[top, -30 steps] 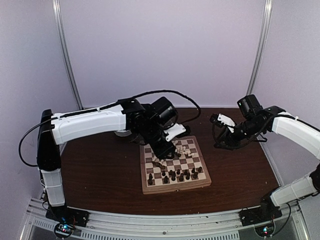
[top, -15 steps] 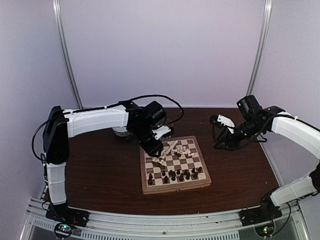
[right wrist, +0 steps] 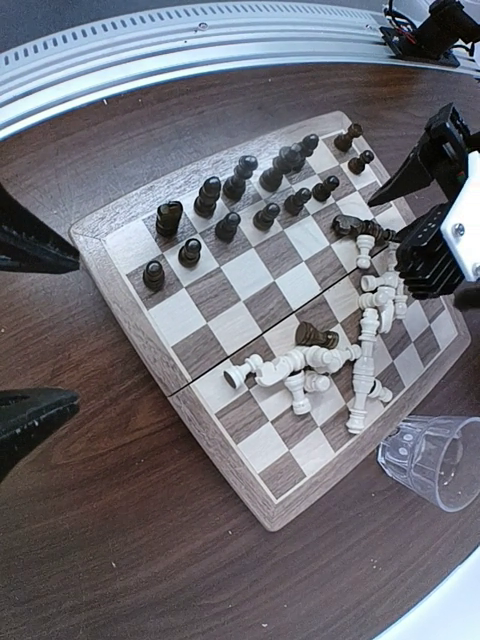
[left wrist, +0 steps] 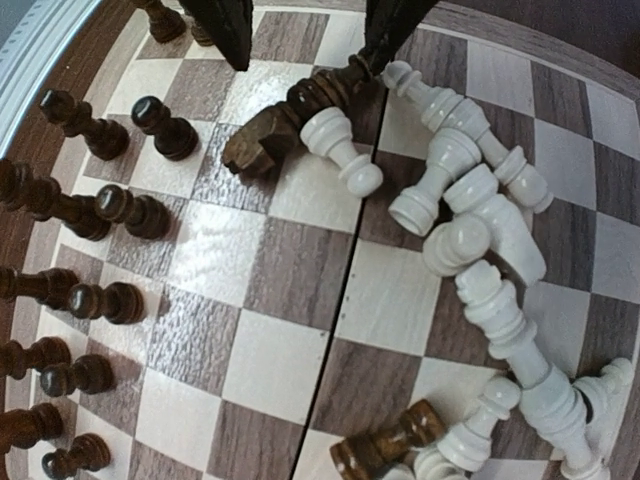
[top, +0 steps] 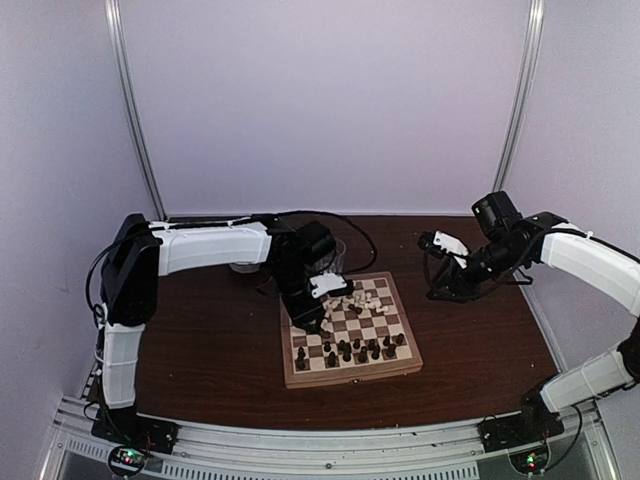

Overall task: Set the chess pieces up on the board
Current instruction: Pick up the chess pile from the chessboard.

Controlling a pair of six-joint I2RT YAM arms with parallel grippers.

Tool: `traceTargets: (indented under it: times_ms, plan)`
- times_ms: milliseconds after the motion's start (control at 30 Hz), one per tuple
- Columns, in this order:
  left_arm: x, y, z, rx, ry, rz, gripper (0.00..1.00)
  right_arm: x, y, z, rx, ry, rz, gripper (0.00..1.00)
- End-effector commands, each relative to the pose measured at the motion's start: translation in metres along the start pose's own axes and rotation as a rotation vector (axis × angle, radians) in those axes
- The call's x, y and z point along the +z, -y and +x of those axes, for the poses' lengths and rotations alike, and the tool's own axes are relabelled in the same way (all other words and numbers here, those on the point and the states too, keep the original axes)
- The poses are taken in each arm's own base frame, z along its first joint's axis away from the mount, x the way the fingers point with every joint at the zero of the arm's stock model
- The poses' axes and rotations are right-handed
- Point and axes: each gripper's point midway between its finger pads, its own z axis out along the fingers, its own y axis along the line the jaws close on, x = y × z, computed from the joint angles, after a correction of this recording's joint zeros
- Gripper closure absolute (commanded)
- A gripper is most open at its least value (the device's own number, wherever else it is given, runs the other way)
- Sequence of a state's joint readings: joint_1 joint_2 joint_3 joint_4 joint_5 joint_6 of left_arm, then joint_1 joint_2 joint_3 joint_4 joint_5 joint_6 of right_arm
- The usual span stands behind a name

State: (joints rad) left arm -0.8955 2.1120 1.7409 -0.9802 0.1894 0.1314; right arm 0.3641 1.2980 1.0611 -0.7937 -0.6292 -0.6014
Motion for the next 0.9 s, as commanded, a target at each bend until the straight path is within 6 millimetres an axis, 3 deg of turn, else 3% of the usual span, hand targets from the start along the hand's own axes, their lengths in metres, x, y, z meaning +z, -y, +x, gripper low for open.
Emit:
traceTargets:
  times_ms: [0,400,567,700,867]
  plan:
    - [0.008,-0.005,0.003,0.054,-0.029,-0.002,0.6,0.003,-0.004,0.005,0.007,-0.012,-0.028,0.59]
    - [0.024,-0.008,0.012,0.073,-0.073,-0.002,0.64,0.005,-0.004,0.006,0.008,-0.018,-0.038,0.59]
    - [0.024,-0.006,0.013,0.072,-0.073,0.005,0.79,0.005,-0.005,0.006,0.006,-0.016,-0.04,0.59]
    - [0.01,0.004,0.009,0.082,-0.037,0.034,0.89,0.004,-0.005,0.005,0.006,-0.013,-0.039,0.59]
    - [-0.022,0.01,-0.003,0.09,0.046,0.035,0.95,0.002,-0.004,0.002,0.007,-0.005,-0.035,0.59]
